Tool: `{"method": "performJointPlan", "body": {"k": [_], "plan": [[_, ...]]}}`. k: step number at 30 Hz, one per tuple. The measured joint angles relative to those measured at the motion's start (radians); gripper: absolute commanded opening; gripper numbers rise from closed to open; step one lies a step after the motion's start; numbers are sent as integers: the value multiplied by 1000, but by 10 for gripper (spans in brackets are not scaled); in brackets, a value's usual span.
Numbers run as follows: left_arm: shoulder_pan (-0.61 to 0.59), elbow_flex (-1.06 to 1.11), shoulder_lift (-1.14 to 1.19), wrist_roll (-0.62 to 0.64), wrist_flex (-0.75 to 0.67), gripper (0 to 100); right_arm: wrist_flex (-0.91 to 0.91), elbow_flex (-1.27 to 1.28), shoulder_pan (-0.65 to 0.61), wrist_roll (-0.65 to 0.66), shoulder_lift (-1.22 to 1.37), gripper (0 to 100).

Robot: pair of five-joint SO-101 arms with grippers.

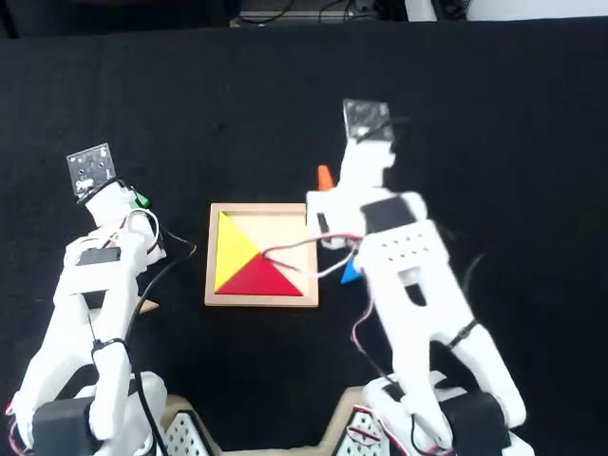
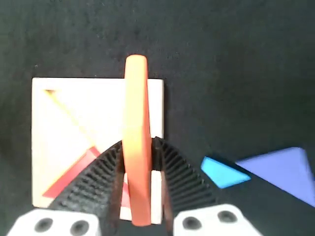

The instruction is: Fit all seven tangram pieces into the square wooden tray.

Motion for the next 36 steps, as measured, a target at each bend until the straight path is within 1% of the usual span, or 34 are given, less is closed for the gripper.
{"method": "performJointPlan", "body": {"k": [2,8,13,19,23,28,35,36], "plan": [[0,0,0,0,0,30,-34,43,-37,-14,0,11],[0,0,0,0,0,30,-35,83,-124,-23,0,11],[0,0,0,0,0,30,-38,97,-137,-25,0,11],[0,0,0,0,0,30,-138,147,-140,-25,9,11],[0,0,0,0,0,30,-153,121,-140,-25,118,11],[0,0,0,0,0,30,-160,44,-146,-77,261,11],[0,0,0,0,0,30,-161,38,-207,-84,276,18],[0,0,0,0,0,30,-161,38,-209,-84,276,31]]}}
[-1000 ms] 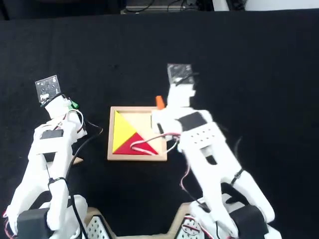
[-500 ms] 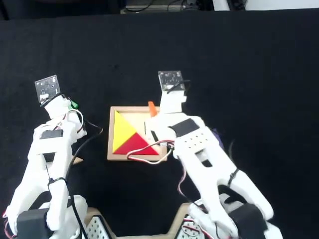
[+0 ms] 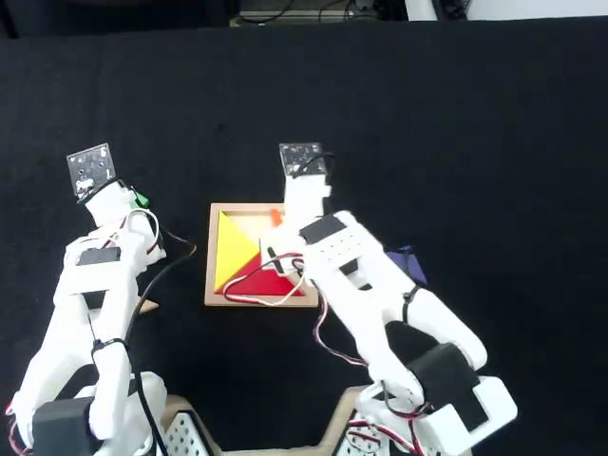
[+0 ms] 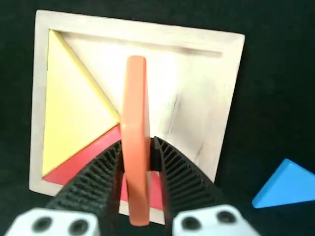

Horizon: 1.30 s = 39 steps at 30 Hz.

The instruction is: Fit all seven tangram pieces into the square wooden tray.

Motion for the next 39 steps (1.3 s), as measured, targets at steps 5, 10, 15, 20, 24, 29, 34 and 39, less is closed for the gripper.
{"method": "performJointPlan", "body": {"k": [5,10,15,20,24,29,34,39], "plan": [[0,0,0,0,0,30,12,0,3,0,0,196],[0,0,0,0,0,30,20,0,3,9,0,202],[0,0,0,0,0,30,20,0,3,23,0,202],[0,0,0,0,0,30,20,-20,3,32,0,137],[0,0,0,0,0,30,20,-83,14,183,-17,41],[0,0,0,0,0,30,31,-140,97,402,-61,10],[0,0,0,0,0,30,35,-232,137,531,-5,10],[0,0,0,0,0,30,40,-342,137,600,186,10]]}}
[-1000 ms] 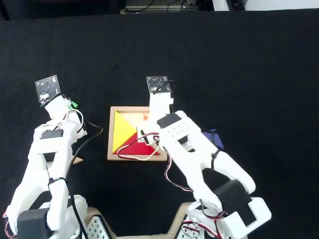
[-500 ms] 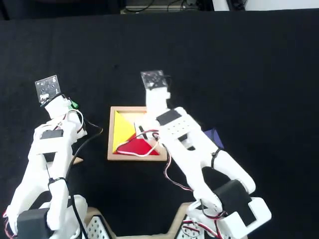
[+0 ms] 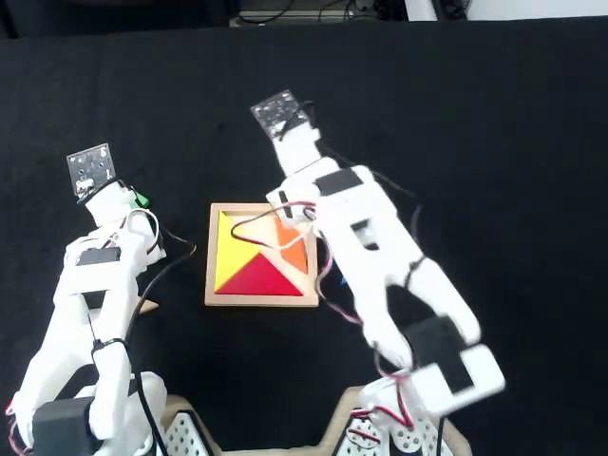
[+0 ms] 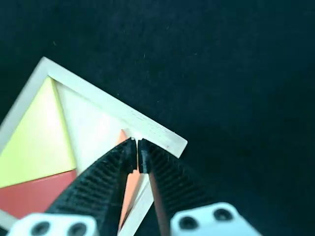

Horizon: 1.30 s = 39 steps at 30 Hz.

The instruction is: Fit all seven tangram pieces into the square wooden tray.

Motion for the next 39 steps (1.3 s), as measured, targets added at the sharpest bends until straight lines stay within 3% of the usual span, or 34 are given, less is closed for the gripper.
{"method": "performJointPlan", "body": {"k": [6,34,39], "plan": [[0,0,0,0,0,30,32,-87,-14,35,173,10],[0,0,0,0,0,30,46,-157,-86,43,259,10],[0,0,0,0,0,30,-18,-157,-86,43,259,10]]}}
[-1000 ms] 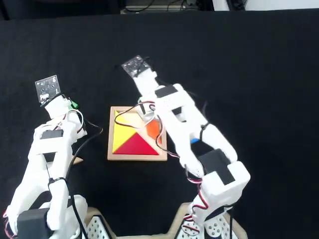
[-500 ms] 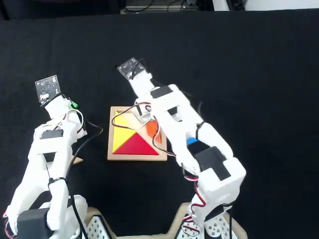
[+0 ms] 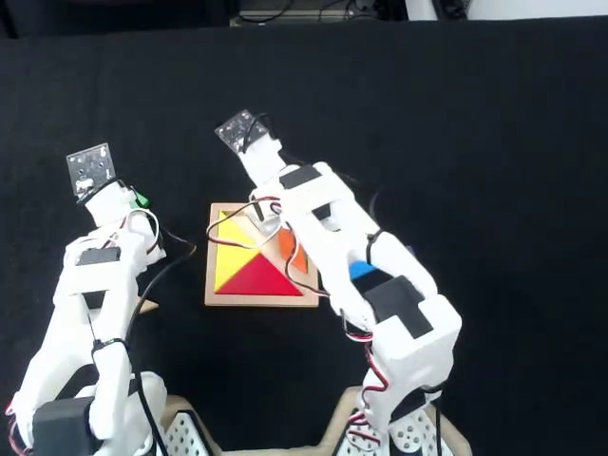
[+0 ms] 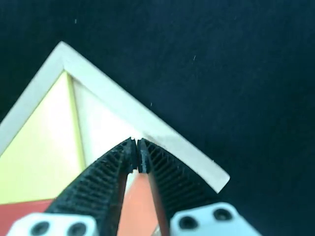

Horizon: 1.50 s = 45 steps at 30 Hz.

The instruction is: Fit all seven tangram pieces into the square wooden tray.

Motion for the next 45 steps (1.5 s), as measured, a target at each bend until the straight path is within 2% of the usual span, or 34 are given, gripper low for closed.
{"method": "performJointPlan", "body": {"k": [7,10,23,31,38,45], "plan": [[0,0,0,0,0,30,-40,0,0,3,32,10],[0,0,0,0,0,30,-40,-20,0,46,66,10],[0,0,0,0,0,30,28,-55,54,74,74,10],[0,0,0,0,0,30,91,-55,60,72,74,10],[0,0,0,0,0,30,235,-57,61,72,32,10],[0,0,0,0,0,30,258,15,41,98,-41,10]]}}
